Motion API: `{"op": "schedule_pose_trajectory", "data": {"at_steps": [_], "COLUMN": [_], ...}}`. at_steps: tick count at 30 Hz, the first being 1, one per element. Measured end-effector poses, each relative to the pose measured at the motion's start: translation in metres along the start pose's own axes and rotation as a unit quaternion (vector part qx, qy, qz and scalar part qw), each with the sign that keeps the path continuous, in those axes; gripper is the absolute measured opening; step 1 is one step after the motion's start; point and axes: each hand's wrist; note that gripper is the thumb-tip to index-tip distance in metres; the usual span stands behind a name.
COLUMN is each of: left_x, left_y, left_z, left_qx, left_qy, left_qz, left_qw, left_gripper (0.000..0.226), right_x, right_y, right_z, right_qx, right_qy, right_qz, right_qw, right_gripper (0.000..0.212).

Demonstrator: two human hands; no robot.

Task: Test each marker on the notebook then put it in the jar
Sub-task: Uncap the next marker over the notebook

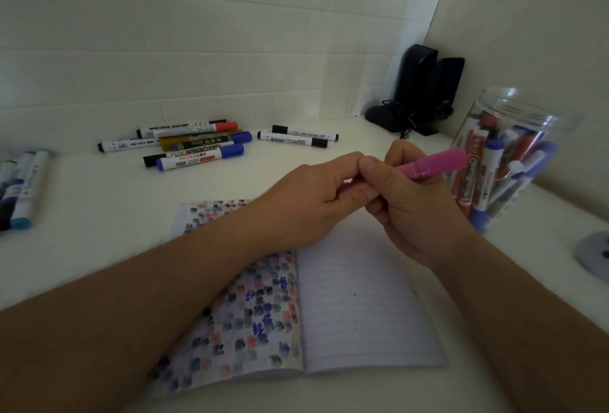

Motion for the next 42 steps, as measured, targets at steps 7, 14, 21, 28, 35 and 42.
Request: {"op": "schedule_pose_trajectory", "data": {"at_steps": [7, 14, 21, 28, 35, 42], "left_x": [-0.003, -0.024, -0.027, -0.03, -0.028, -0.029], "left_y": [0.007, 0.009, 0.009, 0.007, 0.007, 0.008], "left_z": [0.002, 0.007, 0.003, 0.002, 0.001, 0.001], "left_qx": [-0.021, -0.091, -0.099, -0.095, -0.099, -0.1], "left_qy": [0.071, 0.21, 0.229, 0.226, 0.228, 0.23], "left_qz": [-0.057, -0.223, -0.214, -0.217, -0.222, -0.222], "left_qw": [0.996, 0.948, 0.944, 0.945, 0.943, 0.942], "left_gripper": [0.037, 0.06, 0.061, 0.06, 0.061, 0.061], "right_x": [-0.009, 0.007, 0.019, 0.025, 0.025, 0.026], "right_y": [0.01, 0.029, 0.032, 0.033, 0.029, 0.029], "right_z": [0.001, -0.005, -0.009, -0.011, -0.012, -0.015], "right_qx": [0.069, 0.086, 0.107, 0.125, 0.122, 0.125], "right_qy": [0.032, -0.103, -0.13, -0.144, -0.144, -0.146], "right_qz": [0.134, 0.146, 0.321, 0.304, 0.346, 0.363], "right_qw": [0.988, 0.98, 0.932, 0.934, 0.919, 0.912], "right_gripper": [0.025, 0.023, 0.024, 0.023, 0.025, 0.027]}}
Point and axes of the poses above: each hand's wrist, its own z-axis away from the middle knuckle, its own y-axis out of the back of the hand, x = y × z, and after that the axes turned 11 degrees about -x, right-handed
